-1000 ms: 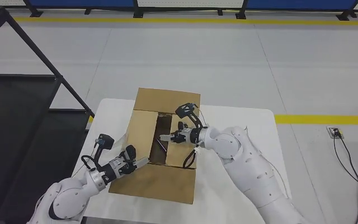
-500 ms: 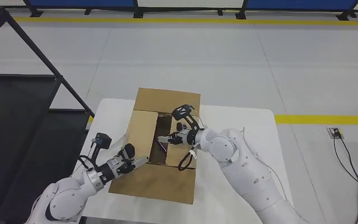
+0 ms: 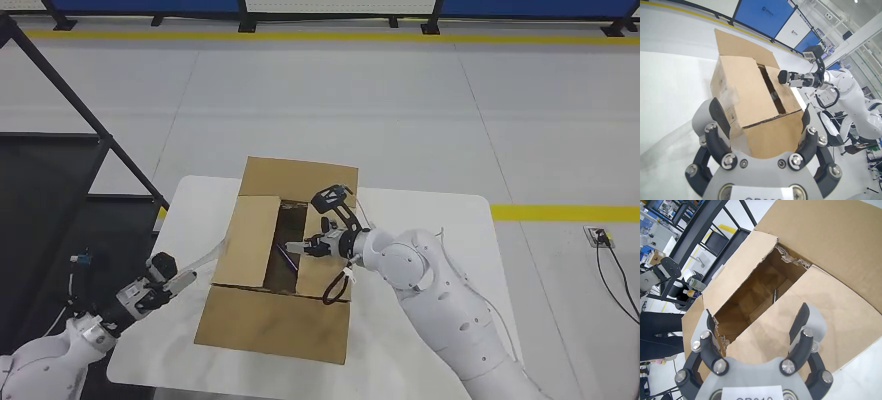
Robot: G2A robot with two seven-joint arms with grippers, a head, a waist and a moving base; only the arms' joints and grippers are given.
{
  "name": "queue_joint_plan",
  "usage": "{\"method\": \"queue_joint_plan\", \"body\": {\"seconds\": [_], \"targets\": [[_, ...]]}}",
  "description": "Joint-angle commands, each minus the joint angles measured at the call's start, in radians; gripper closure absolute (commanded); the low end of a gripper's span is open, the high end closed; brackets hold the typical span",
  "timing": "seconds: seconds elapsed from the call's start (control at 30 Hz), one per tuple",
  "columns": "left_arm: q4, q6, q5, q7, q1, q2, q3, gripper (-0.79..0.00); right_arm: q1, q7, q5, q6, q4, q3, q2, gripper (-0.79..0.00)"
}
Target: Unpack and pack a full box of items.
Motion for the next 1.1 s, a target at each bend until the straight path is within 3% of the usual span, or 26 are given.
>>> {"method": "queue_joint_plan", "body": {"seconds": [0.0, 0.2, 0.37, 0.43, 0.7, 0.93, 1.07], "targets": [[0.014, -0.031, 0.002, -0.031, 0.016, 0.005, -0.025, -0.785, 0.000, 0.000, 0.000, 0.000, 0.000, 0.000, 0.000, -0.785], [0.074, -0.143, -0.046, -0.242, 0.016, 0.029, -0.031, -0.785, -0.047, -0.138, 0.004, 0.044, -0.017, 0.043, 0.006, -0.785], [0.126, -0.194, -0.063, -0.406, -0.016, 0.047, 0.029, -0.785, -0.105, -0.325, -0.019, 0.115, -0.050, 0.102, 0.013, -0.785], [0.143, -0.170, -0.081, -0.430, -0.031, 0.054, 0.073, -0.785, -0.126, -0.389, -0.018, 0.138, -0.059, 0.122, 0.014, -0.785], [0.118, -0.185, -0.125, -0.415, -0.031, 0.108, 0.206, -0.785, -0.116, -0.542, 0.002, 0.263, 0.013, 0.156, 0.005, -0.785], [0.119, -0.248, -0.166, -0.352, -0.014, 0.175, 0.272, -0.785, -0.017, -0.555, 0.075, 0.245, 0.208, 0.152, -0.012, -0.785], [0.130, -0.266, -0.236, -0.334, -0.015, 0.212, 0.293, -0.785, 0.056, -0.566, 0.150, 0.177, 0.358, 0.142, -0.029, -0.785]]}}
